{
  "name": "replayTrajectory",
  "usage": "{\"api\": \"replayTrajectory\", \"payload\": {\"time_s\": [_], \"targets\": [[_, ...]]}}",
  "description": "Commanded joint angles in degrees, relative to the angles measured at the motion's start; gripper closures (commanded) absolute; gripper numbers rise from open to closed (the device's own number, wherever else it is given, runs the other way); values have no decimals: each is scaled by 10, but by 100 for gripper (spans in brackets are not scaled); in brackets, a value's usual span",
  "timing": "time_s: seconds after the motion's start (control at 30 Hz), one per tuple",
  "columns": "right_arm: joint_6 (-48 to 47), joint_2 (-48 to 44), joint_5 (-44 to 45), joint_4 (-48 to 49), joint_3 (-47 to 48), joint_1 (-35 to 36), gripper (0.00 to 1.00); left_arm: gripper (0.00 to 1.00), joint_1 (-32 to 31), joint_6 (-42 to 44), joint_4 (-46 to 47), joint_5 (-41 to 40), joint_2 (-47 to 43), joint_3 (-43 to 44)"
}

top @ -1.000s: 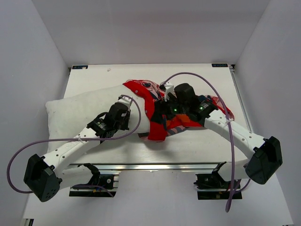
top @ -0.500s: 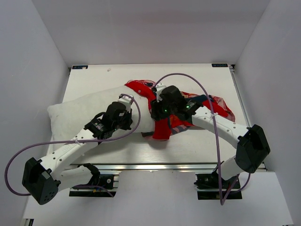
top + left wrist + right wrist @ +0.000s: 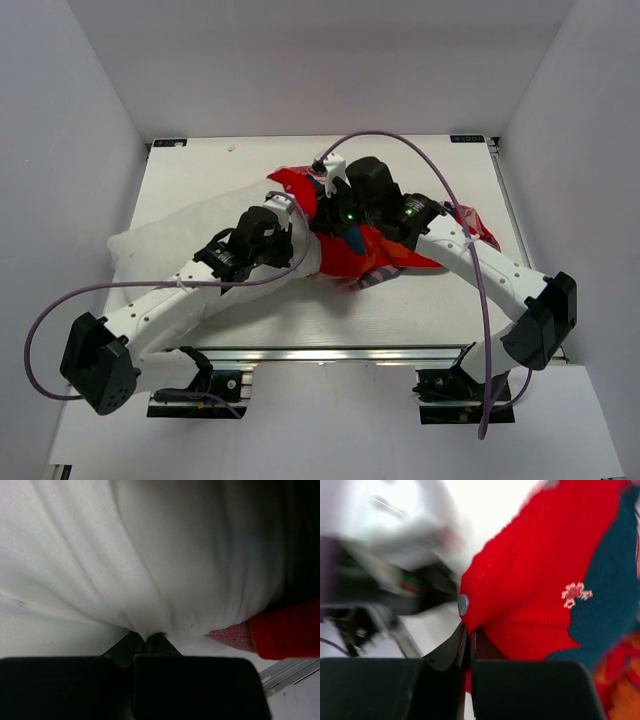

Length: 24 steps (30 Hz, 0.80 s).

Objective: Put the pillow into the pillowcase

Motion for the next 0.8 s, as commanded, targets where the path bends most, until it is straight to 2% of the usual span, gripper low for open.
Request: {"api": "replayTrajectory", "payload": {"time_s": [0.0, 0.13, 0.27, 0.43, 0.6, 0.7, 0.77], "targets": [[34, 9, -83, 34, 82, 26, 100, 100, -5, -7, 95, 68, 28, 65], [65, 22, -84, 33, 137, 28, 100, 100, -4, 2, 92, 52, 40, 100], [83, 17, -64, 41, 170, 15, 100, 100, 16, -11, 103, 56, 25, 74], [130, 16, -69, 48, 185, -12, 100, 100, 33, -55, 182, 93, -7, 34], [199, 43, -96, 51, 221, -33, 100, 100, 32, -68, 234, 125, 5, 71], [176, 62, -78, 40, 245, -39, 100, 100, 33, -74, 263, 151, 7, 97], [157, 68, -64, 21, 202, -51, 100, 100, 33, -80, 276, 174, 6, 107]]}}
